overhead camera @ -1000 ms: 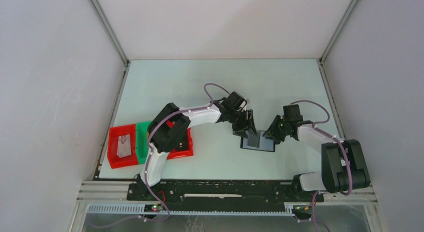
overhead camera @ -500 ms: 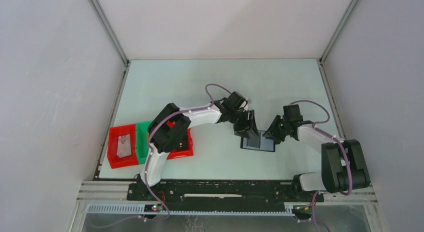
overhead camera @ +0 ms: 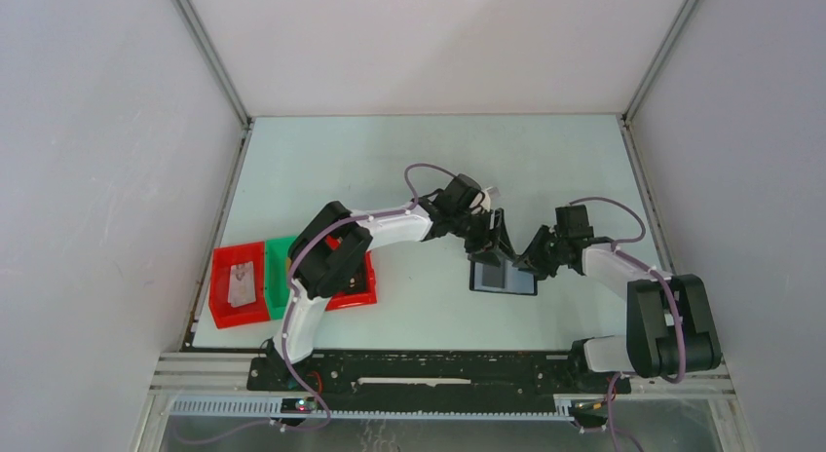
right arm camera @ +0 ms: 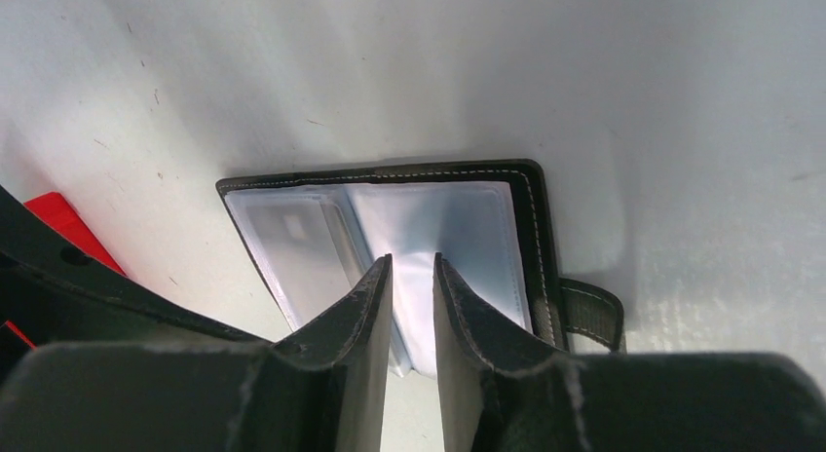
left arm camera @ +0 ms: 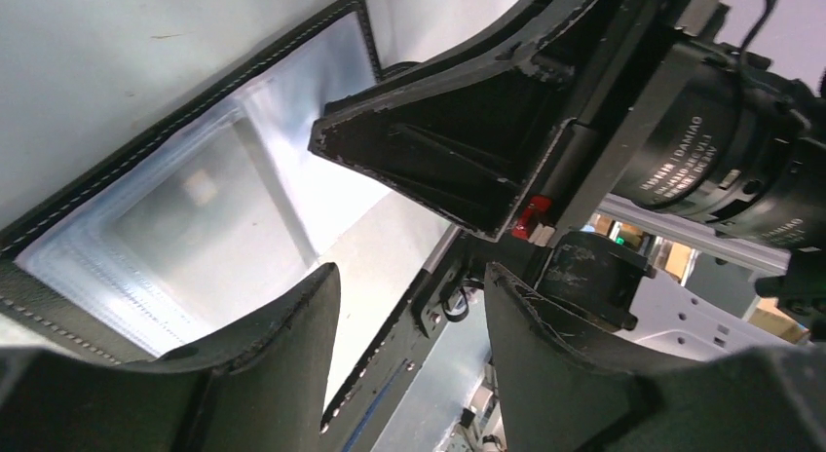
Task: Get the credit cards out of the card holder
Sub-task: Remove the credit card from the card holder.
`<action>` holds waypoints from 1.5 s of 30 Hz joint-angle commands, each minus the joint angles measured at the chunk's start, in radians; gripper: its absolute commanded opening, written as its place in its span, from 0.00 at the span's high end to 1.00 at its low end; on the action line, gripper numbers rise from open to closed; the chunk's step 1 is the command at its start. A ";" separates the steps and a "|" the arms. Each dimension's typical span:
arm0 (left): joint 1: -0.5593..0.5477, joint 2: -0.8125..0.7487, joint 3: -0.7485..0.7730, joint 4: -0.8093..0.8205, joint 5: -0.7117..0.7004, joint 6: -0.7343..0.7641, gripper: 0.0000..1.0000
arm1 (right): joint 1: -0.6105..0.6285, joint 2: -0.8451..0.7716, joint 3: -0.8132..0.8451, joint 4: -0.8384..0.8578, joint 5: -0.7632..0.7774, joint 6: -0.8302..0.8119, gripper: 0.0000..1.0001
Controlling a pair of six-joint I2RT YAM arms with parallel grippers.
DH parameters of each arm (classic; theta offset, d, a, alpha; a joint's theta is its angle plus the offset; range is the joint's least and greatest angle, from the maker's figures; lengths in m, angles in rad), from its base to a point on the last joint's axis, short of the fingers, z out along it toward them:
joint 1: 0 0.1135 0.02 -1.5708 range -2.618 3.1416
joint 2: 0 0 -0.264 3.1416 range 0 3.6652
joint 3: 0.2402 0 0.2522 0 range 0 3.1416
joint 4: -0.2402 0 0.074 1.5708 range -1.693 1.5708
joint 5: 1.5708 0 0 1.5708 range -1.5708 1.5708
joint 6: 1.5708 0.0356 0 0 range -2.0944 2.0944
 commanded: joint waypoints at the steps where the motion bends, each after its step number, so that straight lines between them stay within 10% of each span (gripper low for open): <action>1: -0.008 -0.004 0.050 0.076 0.052 -0.037 0.39 | -0.021 -0.067 -0.021 -0.023 -0.011 -0.009 0.68; 10: 0.000 -0.075 0.051 -0.186 -0.205 0.121 0.37 | -0.041 -0.173 -0.021 -0.103 0.038 -0.030 0.66; 26: 0.001 -0.078 0.045 -0.224 -0.253 0.142 0.37 | -0.087 -0.066 -0.021 -0.125 0.116 -0.032 0.58; 45: 0.003 -0.089 0.034 -0.233 -0.240 0.162 0.37 | -0.067 -0.049 -0.051 -0.060 0.032 0.005 0.72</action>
